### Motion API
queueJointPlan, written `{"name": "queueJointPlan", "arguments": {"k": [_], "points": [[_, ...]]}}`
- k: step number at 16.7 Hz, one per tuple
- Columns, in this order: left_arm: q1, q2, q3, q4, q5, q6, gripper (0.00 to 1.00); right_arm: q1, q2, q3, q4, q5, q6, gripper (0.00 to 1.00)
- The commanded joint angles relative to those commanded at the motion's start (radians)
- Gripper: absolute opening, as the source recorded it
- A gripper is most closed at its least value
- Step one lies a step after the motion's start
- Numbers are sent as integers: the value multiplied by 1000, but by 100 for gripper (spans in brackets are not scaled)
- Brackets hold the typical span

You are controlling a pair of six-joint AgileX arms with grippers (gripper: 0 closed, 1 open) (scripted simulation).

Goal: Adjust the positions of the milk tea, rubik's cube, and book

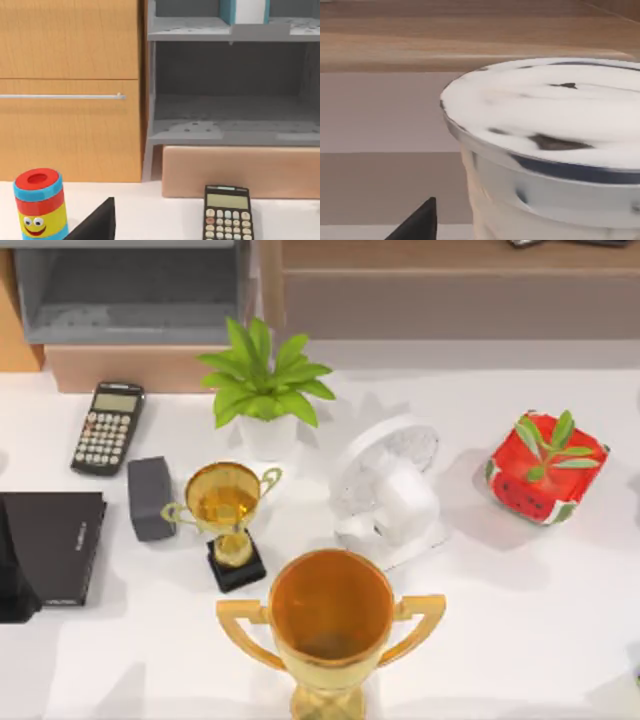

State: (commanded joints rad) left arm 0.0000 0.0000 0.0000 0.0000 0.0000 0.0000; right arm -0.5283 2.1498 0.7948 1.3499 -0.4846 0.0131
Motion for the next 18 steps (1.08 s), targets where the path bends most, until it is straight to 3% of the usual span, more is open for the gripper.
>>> {"name": "queueJointPlan", "arguments": {"k": [5, 13, 18], "points": [[0, 0, 0, 0, 0, 0, 100, -15, -152, -41, -92, -19, 0, 100], [0, 0, 0, 0, 0, 0, 100, -14, -176, -35, -129, -14, -6, 100], [0, 0, 0, 0, 0, 0, 100, -8, -287, 17, -380, 44, -65, 100]]}}
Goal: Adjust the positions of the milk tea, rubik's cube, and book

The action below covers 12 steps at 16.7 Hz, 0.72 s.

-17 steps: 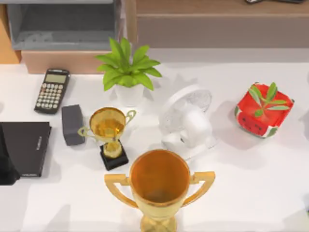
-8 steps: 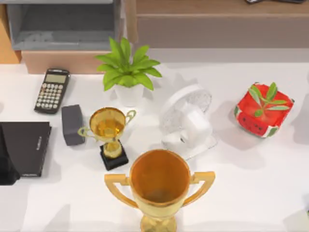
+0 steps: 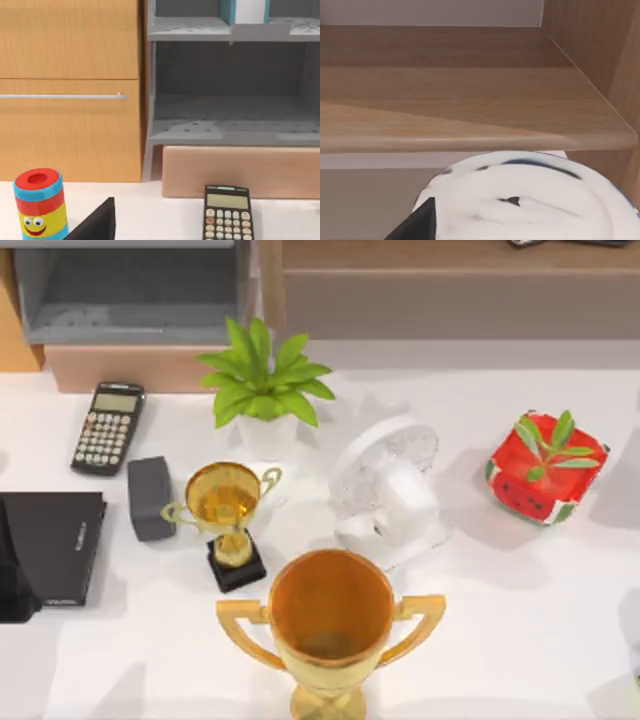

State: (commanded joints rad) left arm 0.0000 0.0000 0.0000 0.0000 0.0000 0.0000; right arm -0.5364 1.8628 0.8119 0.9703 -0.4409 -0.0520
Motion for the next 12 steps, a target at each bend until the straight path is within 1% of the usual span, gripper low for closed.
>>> {"name": "queueJointPlan", "arguments": {"k": [3, 6, 9, 12], "points": [[0, 0, 0, 0, 0, 0, 100, 18, -109, 39, -264, 62, -58, 100], [0, 0, 0, 0, 0, 0, 100, 56, -227, 76, -605, 131, -121, 100], [0, 0, 0, 0, 0, 0, 100, 119, -328, 100, -976, 200, -180, 100], [0, 0, 0, 0, 0, 0, 100, 204, -417, 109, -1293, 266, -227, 100]]}}
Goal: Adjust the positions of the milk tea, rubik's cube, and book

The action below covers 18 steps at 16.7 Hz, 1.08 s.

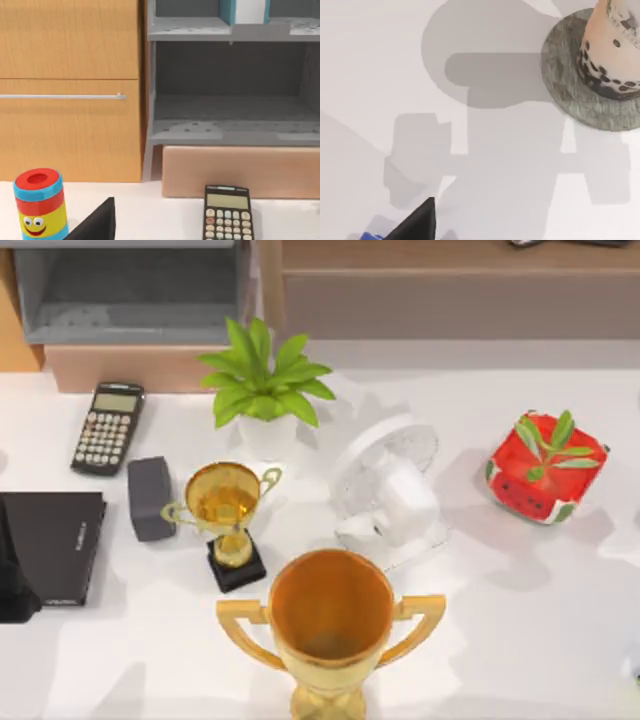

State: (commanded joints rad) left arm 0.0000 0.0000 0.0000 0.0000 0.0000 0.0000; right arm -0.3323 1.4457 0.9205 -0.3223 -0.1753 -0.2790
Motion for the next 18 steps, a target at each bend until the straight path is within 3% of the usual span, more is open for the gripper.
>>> {"name": "queueJointPlan", "arguments": {"k": [5, 9, 13, 18], "points": [[0, 0, 0, 0, 0, 0, 100, 158, -121, -15, -444, 92, -46, 100], [0, 0, 0, 0, 0, 0, 100, 287, -174, -38, -692, 141, -61, 100], [0, 0, 0, 0, 0, 0, 100, 384, -208, -65, -829, 168, -61, 100], [0, 0, 0, 0, 0, 0, 100, 420, -220, -76, -867, 176, -58, 100]]}}
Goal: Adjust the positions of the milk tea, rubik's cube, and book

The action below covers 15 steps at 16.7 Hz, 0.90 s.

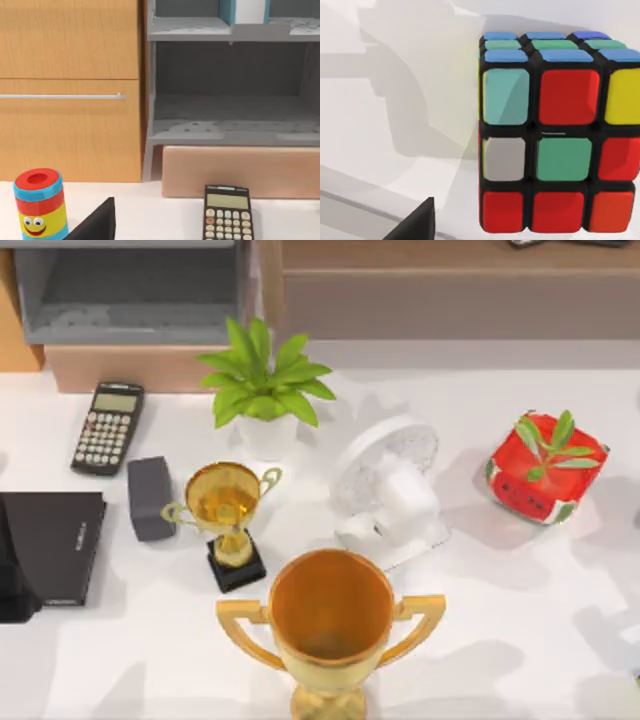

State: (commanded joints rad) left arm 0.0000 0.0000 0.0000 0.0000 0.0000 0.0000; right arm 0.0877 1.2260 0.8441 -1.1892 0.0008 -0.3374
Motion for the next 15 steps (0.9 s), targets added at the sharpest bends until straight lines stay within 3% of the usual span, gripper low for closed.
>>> {"name": "queueJointPlan", "arguments": {"k": [5, 11, 15], "points": [[0, 0, 0, 0, 0, 0, 100, -2, 9, -13, 19, 0, -1, 100], [0, 0, 0, 0, 0, 0, 100, 3, 62, -164, 235, 0, 4, 100], [0, 0, 0, 0, 0, 0, 100, 4, 75, -197, 272, 0, 5, 100]]}}
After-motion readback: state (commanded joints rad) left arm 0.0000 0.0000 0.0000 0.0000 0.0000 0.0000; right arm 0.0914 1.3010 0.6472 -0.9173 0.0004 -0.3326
